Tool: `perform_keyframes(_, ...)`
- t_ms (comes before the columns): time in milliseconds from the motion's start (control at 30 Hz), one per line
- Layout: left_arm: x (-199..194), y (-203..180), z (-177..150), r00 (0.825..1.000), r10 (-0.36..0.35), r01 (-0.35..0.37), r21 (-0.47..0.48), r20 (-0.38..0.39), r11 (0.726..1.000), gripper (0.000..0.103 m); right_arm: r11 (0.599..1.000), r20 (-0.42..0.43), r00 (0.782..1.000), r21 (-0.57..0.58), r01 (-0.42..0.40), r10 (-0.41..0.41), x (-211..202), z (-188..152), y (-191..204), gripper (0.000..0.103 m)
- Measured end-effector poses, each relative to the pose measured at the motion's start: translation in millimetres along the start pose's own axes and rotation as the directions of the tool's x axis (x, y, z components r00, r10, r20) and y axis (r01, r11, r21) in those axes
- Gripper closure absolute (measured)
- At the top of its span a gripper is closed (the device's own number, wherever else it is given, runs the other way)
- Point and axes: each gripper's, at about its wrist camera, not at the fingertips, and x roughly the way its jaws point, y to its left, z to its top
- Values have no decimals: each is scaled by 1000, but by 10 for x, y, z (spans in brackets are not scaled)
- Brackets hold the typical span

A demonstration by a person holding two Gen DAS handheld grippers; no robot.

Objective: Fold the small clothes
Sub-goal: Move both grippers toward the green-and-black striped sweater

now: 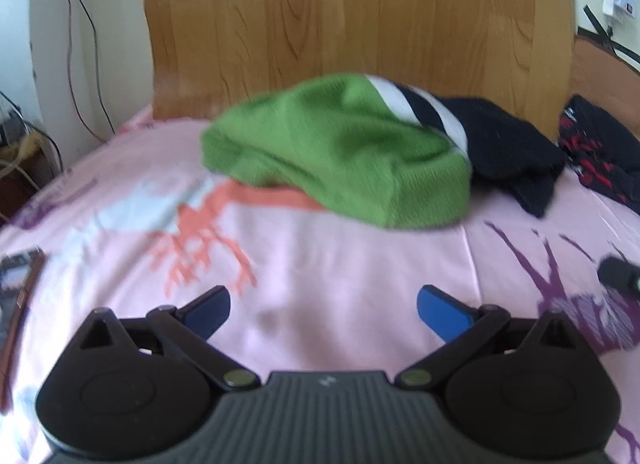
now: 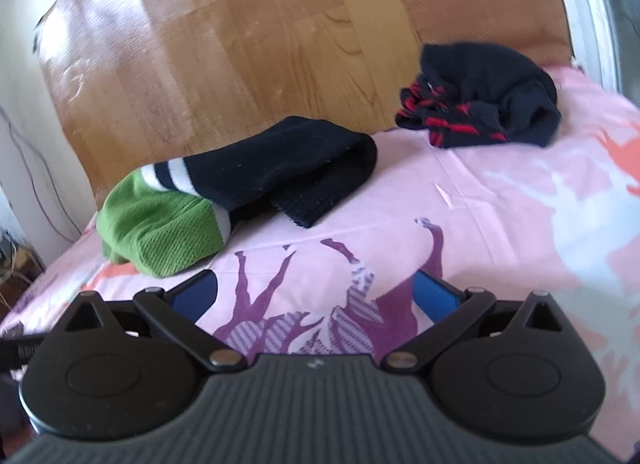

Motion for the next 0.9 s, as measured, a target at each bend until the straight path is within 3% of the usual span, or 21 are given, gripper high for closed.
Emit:
perform_keyframes(300,219,42,32,997,80,-80,6,-2,997,0,996,-27,999,-88,20,-22,63,-14,111,0)
perform_keyframes(500,276,94,10,997,58,-58,-8,-46,998,0,995,-44,999,-98,19,-24,89,-28,139,0)
perform_keyframes(900,282,96,2,997,57,-57,-10,-46,998,0,998,-47,999,-67,13,-16,98,-16,105,0)
